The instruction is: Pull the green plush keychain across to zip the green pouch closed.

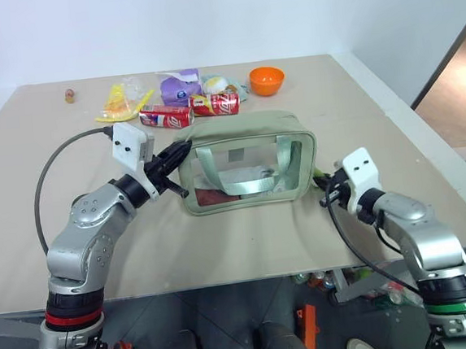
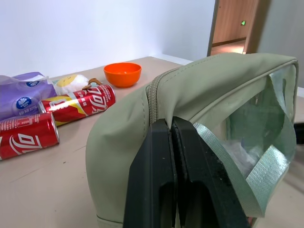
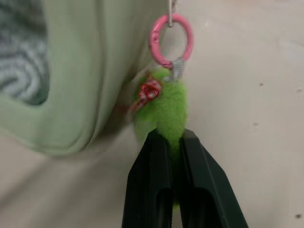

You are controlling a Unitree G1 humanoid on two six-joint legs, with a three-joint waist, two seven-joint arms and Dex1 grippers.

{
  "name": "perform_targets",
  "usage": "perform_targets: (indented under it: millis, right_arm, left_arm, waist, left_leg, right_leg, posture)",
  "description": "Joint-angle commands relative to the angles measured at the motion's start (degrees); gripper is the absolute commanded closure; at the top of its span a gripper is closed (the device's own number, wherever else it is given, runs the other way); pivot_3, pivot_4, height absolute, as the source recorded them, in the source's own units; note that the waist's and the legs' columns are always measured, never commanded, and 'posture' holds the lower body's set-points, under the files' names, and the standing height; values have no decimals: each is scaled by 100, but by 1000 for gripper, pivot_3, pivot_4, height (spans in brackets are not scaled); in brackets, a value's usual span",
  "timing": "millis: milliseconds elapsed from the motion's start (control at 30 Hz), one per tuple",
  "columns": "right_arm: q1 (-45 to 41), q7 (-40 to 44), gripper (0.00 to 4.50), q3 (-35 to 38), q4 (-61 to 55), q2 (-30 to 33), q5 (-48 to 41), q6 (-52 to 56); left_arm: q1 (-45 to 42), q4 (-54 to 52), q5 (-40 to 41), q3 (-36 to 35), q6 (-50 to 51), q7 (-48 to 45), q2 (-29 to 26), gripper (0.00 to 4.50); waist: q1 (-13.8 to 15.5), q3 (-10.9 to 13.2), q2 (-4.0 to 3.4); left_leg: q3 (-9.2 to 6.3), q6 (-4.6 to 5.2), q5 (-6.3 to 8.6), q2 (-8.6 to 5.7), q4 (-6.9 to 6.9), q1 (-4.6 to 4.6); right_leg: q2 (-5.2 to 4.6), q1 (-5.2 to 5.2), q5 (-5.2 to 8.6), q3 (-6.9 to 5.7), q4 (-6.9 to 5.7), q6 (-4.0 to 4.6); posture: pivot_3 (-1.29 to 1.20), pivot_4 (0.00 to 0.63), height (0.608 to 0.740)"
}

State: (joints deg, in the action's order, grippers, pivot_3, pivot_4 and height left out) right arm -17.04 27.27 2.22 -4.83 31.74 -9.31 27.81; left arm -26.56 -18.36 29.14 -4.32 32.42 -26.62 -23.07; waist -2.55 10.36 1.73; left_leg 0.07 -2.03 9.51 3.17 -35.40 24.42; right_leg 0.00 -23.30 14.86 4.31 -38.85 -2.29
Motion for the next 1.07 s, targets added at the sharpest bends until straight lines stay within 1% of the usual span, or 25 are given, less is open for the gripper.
perform_targets:
  millis: [33,100,200,233,300,367,400,433,500,533,567,600,700,767,867,933,967,1000,1067]
  right_arm:
    - [-13,-50,4500,-69,249,-121,132,-251]
    - [-115,-54,4500,6,317,-228,82,-364]
    - [-249,74,4500,389,188,-399,-358,-403]
    - [-273,157,3819,486,82,-396,-504,-379]
    - [-299,258,3204,668,-114,-345,-706,-397]
    - [-299,329,2407,964,-320,-312,-990,-421]
    - [-286,345,2278,1123,-430,-277,-1121,-379]
    - [-270,391,1831,1267,-533,-225,-1244,-359]
    - [-180,544,1135,1575,-785,-51,-1515,-311]
    - [-128,602,661,1717,-919,23,-1670,-262]
    - [-59,654,368,1833,-1045,109,-1795,-196]
    - [9,695,6,1909,-1133,177,-1880,-149]
    - [367,843,0,2199,-1386,325,-2162,-83]
    - [629,937,0,2363,-1514,415,-2264,-98]
    - [1075,1112,0,2440,-1758,546,-2419,-2]
    - [1505,1305,0,2315,-2052,587,-2483,14]
    - [1743,1425,0,2185,-2198,608,-2414,-77]
    - [2050,1601,0,1983,-2366,625,-2327,-187]
    - [2421,1787,0,1678,-2521,602,-2165,-442]
  left_arm:
    - [-14,-171,-50,-125,-104,85,-9,4468]
    - [-21,-162,-41,-101,-49,61,-45,4468]
    - [29,-180,200,-162,91,-41,-30,4468]
    - [36,-184,246,-180,100,-71,-34,3906]
    - [18,-170,296,-218,96,-109,-68,3307]
    - [-31,-177,522,-358,199,-140,-69,2538]
    - [-60,-201,659,-453,261,-155,-78,2403]
    - [-81,-227,798,-550,320,-173,-95,1946]
    - [-24,-267,1096,-807,406,-303,-218,1270]
    - [33,-278,1199,-930,417,-378,-305,793]
    - [85,-291,1283,-1053,398,-467,-401,506]
    - [122,-304,1355,-1139,392,-525,-475,96]
    - [399,-426,1494,-1402,371,-693,-776,39]
    - [886,-555,1261,-1445,244,-852,-1045,39]
    - [1655,-725,1053,-1551,46,-972,-1220,39]
    - [2154,-818,717,-1467,-347,-1105,-1257,39]
    - [2352,-861,550,-1384,-494,-1129,-1259,39]
    - [2534,-891,375,-1210,-444,-1041,-1276,39]
    - [2819,-990,91,-918,-675,-1121,-1255,39]
  waist:
    - [-8,0,1]
    - [-15,-1,2]
    - [-16,-1,2]
    - [-15,-1,2]
    - [-13,0,1]
    - [-10,0,0]
    - [-10,0,0]
    - [-10,1,-1]
    - [-10,1,-1]
    - [-11,1,-1]
    - [-11,1,-1]
    - [-11,1,-1]
    - [-9,1,0]
    - [-17,1,-1]
    - [-17,1,-2]
    - [-13,1,-1]
    - [-10,1,0]
    - [-5,-1,2]
    - [-4,-1,3]
  left_leg:
    - [0,0,0,0,0,-1]
    - [-1,0,-1,1,-1,-7]
    - [-3,1,-2,1,-1,-10]
    - [-3,1,-2,1,0,-10]
    - [-2,1,-2,0,0,-7]
    - [-2,1,-2,0,0,2]
    - [-2,1,-2,0,0,2]
    - [-2,1,-1,0,1,3]
    - [-4,2,0,0,4,5]
    - [-5,2,0,0,4,7]
    - [-5,2,0,0,4,7]
    - [-5,3,1,1,5,7]
    - [-8,3,2,1,6,4]
    - [-7,3,2,1,6,3]
    - [4,2,2,1,9,-3]
    - [4,2,2,1,8,-3]
    - [3,2,2,2,7,-5]
    - [3,2,2,3,8,-5]
    - [1,1,3,4,8,-10]
  right_leg:
    - [0,1,-2,0,0,0]
    - [2,6,-4,0,0,0]
    - [5,7,-8,3,0,1]
    - [5,7,-8,3,-1,1]
    - [4,6,-8,3,0,0]
    - [2,0,-6,3,1,-3]
    - [3,0,-6,3,1,-3]
    - [3,-1,-5,2,1,-4]
    - [3,-4,-3,1,1,-3]
    - [3,-5,-2,0,1,-3]
    - [4,-5,-1,0,1,-2]
    - [4,-5,0,-1,1,-1]
    - [3,-2,3,-4,2,1]
    - [2,-1,4,-3,2,2]
    - [-3,-3,5,7,1,3]
    - [-4,-2,7,5,2,6]
    - [-6,0,19,4,2,26]
    - [-6,-1,24,4,2,35]
    - [-9,6,30,0,2,40]
  posture:
    - [0,150,740]
    - [0,150,740]
    - [0,150,740]
    - [0,150,740]
    - [0,150,740]
    - [0,150,740]
    - [0,150,740]
    - [0,150,740]
    - [0,150,740]
    - [0,150,740]
    - [0,150,740]
    - [0,150,740]
    - [0,150,740]
    - [0,150,740]
    - [0,150,740]
    - [0,150,740]
    - [0,150,740]
    - [0,150,740]
    - [0,150,740]
